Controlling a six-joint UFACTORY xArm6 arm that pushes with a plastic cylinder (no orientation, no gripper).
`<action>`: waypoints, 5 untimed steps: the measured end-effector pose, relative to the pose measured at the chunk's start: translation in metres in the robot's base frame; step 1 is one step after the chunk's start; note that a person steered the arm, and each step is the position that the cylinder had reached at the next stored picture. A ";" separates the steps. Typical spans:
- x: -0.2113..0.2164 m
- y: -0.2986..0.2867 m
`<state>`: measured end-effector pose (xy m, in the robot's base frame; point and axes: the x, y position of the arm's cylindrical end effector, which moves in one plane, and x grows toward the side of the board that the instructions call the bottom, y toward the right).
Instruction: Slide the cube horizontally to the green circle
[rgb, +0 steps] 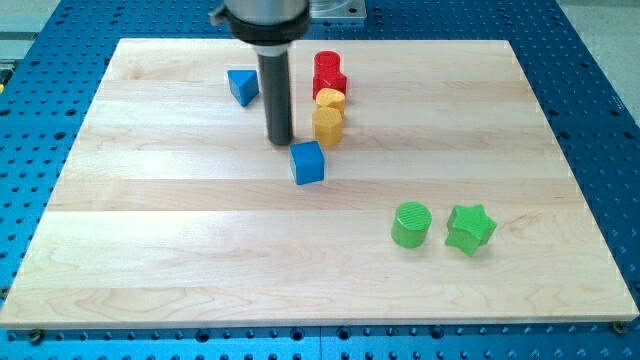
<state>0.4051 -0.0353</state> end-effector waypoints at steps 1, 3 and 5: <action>0.056 0.017; 0.057 0.039; 0.095 0.061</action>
<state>0.4998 0.0259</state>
